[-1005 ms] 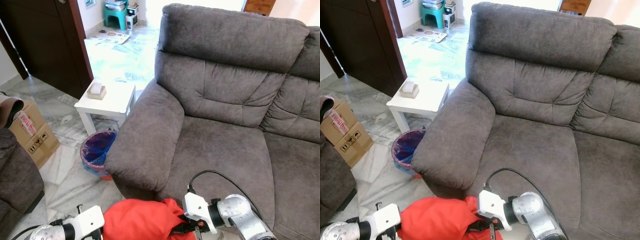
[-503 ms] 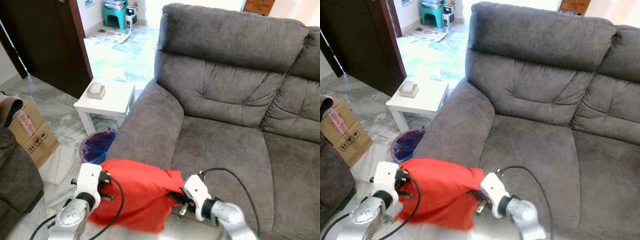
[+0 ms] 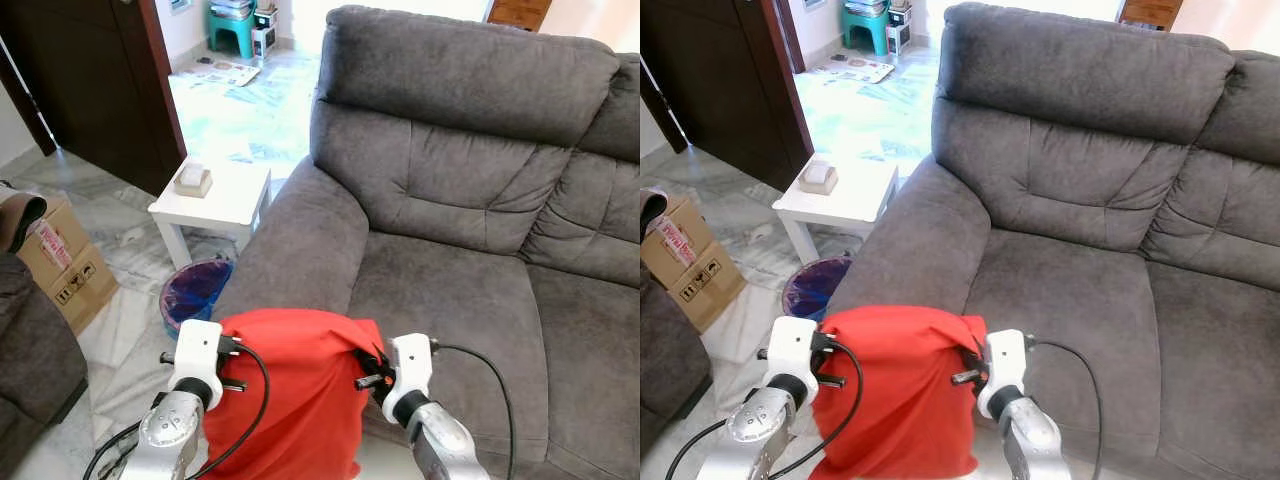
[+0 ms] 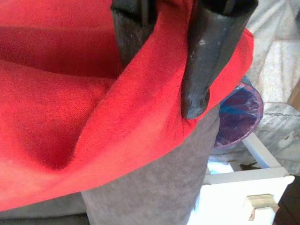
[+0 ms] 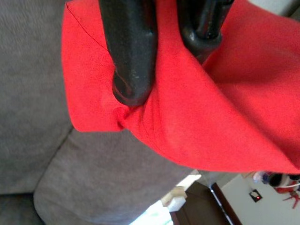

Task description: Move the pillow to the sofa from floor

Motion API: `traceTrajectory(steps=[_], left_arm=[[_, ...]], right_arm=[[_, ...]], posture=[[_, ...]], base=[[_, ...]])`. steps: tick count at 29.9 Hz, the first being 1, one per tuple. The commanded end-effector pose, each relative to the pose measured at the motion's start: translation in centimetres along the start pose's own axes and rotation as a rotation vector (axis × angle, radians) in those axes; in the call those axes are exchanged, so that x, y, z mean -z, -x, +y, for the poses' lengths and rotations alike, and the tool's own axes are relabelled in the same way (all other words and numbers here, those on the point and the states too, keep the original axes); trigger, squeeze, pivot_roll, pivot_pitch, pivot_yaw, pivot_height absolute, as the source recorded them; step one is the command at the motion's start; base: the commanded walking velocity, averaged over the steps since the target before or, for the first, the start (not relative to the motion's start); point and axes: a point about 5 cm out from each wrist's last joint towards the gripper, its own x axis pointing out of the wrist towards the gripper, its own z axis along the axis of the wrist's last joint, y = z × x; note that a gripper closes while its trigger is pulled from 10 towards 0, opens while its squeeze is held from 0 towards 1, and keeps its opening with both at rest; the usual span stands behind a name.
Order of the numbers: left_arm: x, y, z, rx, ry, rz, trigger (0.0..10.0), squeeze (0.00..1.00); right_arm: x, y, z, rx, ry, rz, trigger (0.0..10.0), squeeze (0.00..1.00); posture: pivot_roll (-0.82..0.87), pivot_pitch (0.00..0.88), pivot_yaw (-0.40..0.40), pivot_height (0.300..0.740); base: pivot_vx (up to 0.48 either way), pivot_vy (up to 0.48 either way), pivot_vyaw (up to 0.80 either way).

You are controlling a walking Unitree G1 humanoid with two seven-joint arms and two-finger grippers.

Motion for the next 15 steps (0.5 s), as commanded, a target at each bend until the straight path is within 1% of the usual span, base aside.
traceTrajectory(steps=[1,2,5,8,10,12,14,15], left_arm=[[-1.88,0.11,1.12,-0.063,-0.079,-0.091,10.0,0.0],[-2.06,0.07,1.19,-0.069,-0.095,-0.1,10.0,0.0],[-2.57,-0.1,1.15,-0.09,-0.049,-0.121,10.0,0.0],[-2.69,-0.24,0.78,-0.081,-0.041,-0.122,10.0,0.0],[-2.64,-0.3,0.6,-0.082,-0.014,-0.121,10.0,0.0],[-2.63,-0.28,0.62,-0.082,-0.018,-0.12,10.0,0.0],[-2.63,-0.27,0.62,-0.082,-0.022,-0.12,10.0,0.0],[-2.64,-0.24,0.6,-0.081,-0.025,-0.121,10.0,0.0]], right_arm=[[-1.68,0.2,-0.38,0.042,-0.033,-0.086,10.0,0.0],[-1.66,0.22,-0.35,0.048,-0.046,-0.087,10.0,0.0],[-1.68,0.29,-0.04,0.044,-0.06,-0.091,10.0,0.0],[-1.59,0.42,0.12,0.047,-0.042,-0.083,10.0,0.0],[-1.74,0.43,0.05,0.058,-0.041,-0.087,10.0,0.0],[-1.83,0.38,0.0,0.065,-0.038,-0.085,10.0,0.0],[-1.87,0.35,0.0,0.066,-0.047,-0.085,10.0,0.0],[-2.02,0.29,-0.04,0.065,-0.068,-0.091,10.0,0.0]], posture=[[0.16,0.134,-0.048,0.74],[0.16,0.132,-0.049,0.74],[0.16,0.132,-0.051,0.74],[0.16,0.129,-0.05,0.74],[0.16,0.127,-0.051,0.74],[0.16,0.127,-0.051,0.74],[0.16,0.127,-0.051,0.74],[0.16,0.126,-0.052,0.74]], base=[[0.0,0.0,0.0],[0.0,0.0,0.0],[0.0,0.0,0.0],[0.0,0.0,0.0],[0.0,0.0,0.0],[0.0,0.0,0.0],[0.0,0.0,-0.8],[0.0,0.0,-0.8]])
